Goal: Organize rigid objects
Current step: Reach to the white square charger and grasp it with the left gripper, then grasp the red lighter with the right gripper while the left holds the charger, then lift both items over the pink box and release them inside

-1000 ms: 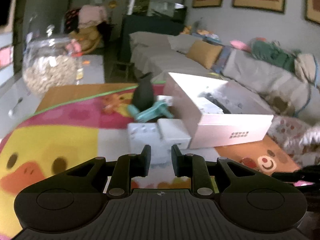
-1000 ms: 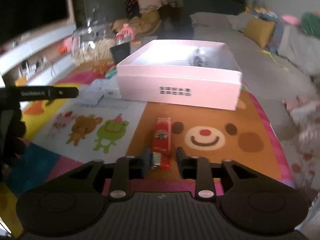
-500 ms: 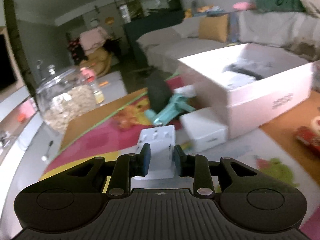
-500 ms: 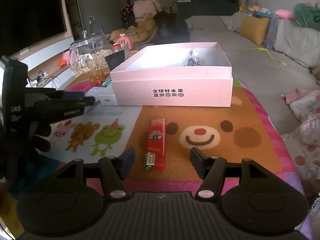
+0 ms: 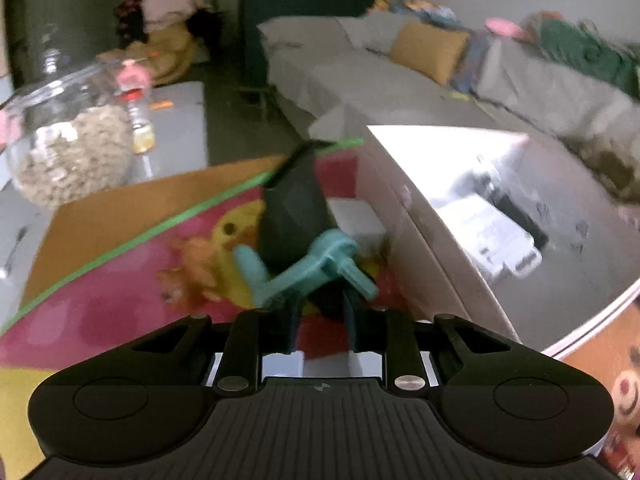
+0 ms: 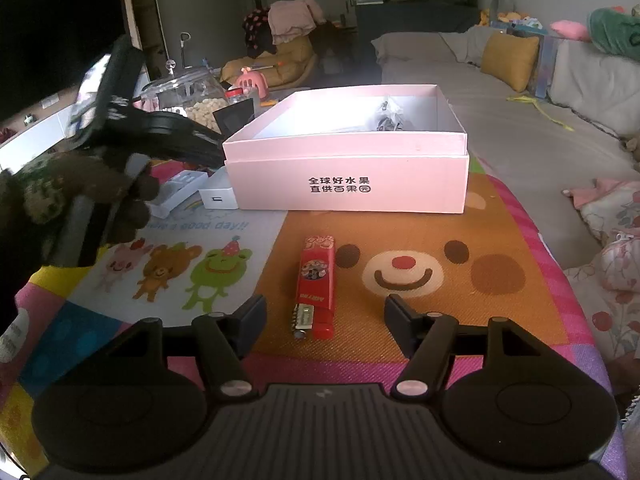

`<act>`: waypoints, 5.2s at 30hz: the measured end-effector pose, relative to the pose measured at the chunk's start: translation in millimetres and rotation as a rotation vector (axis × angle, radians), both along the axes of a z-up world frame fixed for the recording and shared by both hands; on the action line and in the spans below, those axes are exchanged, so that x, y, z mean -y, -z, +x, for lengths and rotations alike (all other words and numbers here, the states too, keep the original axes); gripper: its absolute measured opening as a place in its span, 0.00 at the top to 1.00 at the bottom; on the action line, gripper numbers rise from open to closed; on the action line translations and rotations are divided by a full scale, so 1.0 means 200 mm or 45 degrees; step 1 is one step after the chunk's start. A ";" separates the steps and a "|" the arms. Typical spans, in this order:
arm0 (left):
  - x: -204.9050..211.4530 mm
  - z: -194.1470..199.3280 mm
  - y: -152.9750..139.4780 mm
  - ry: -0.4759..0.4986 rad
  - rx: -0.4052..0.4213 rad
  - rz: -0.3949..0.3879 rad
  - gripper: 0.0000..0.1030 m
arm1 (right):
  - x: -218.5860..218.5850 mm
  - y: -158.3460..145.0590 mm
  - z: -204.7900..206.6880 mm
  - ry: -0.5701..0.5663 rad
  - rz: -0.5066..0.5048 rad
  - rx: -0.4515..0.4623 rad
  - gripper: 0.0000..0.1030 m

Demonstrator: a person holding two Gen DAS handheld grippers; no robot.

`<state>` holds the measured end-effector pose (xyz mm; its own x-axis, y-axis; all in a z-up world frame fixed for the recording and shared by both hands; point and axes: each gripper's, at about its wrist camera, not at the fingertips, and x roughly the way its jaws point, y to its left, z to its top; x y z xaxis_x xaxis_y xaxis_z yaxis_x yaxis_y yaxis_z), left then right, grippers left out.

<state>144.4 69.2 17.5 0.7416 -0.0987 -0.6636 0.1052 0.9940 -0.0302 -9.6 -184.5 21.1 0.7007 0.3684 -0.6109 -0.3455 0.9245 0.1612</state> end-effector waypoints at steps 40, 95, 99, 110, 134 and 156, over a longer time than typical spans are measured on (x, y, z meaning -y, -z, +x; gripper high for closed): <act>0.34 -0.91 -0.03 0.236 0.168 0.074 0.54 | 0.01 0.01 0.01 -0.009 0.045 -0.009 0.30; 0.06 -0.79 0.06 0.035 0.084 -0.134 0.51 | -0.16 -0.06 0.14 -0.088 -0.179 0.046 0.45; 0.05 -0.79 0.06 0.022 0.089 -0.156 0.51 | -0.20 -0.02 0.19 -0.096 -0.224 0.016 0.53; 0.08 -0.87 0.03 -0.026 0.183 -0.083 0.52 | -0.07 -0.20 0.03 -0.098 -0.077 0.078 0.78; 0.39 -0.24 -0.79 0.242 0.447 -0.305 0.55 | 0.28 -0.31 -0.08 0.096 0.051 0.223 0.78; 0.13 -0.86 -0.08 0.172 0.150 -0.063 0.57 | 0.18 -0.59 0.25 0.060 0.245 0.285 0.78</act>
